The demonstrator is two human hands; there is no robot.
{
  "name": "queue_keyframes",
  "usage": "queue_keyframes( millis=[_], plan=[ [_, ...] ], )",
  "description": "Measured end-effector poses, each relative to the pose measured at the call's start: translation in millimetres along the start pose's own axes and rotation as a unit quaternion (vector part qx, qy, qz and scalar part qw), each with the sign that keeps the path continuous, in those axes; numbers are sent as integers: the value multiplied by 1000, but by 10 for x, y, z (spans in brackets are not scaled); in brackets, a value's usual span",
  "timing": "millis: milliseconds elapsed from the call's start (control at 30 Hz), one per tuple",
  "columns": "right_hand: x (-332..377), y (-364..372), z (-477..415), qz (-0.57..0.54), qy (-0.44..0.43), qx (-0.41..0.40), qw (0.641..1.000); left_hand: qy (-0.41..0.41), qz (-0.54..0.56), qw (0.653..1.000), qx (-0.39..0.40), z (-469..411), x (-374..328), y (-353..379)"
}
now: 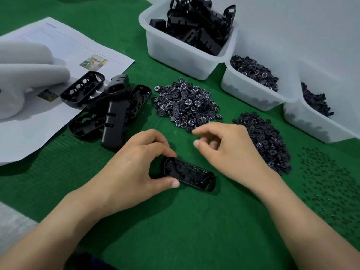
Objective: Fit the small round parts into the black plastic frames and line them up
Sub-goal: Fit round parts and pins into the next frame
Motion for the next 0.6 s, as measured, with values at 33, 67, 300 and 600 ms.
queue_keyframes(
  millis=[33,67,300,600],
  plan=[
    [-44,28,-37,15,22,-20,999,-1,1,1000,1,0,-2,0],
    [-69,62,-69,29,33,-32,999,-1,1,1000,2,-2,-3,-1],
    [-102,109,-192,38,55,-19,998,-1,1,1000,0,1,-2,-2],
    [-99,6,-244,12,62,33,997,0,6,1000,-4,4,-6,-3]
  ],
)
Point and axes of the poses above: each hand's wrist, its own z-axis away from the middle knuckle, its own y-axis out of the palm, x = y × z, the point moved 2 cm from there along -z, towards the middle knuckle, and after that the axes turned 1 degree about x, right-handed, at the moved point
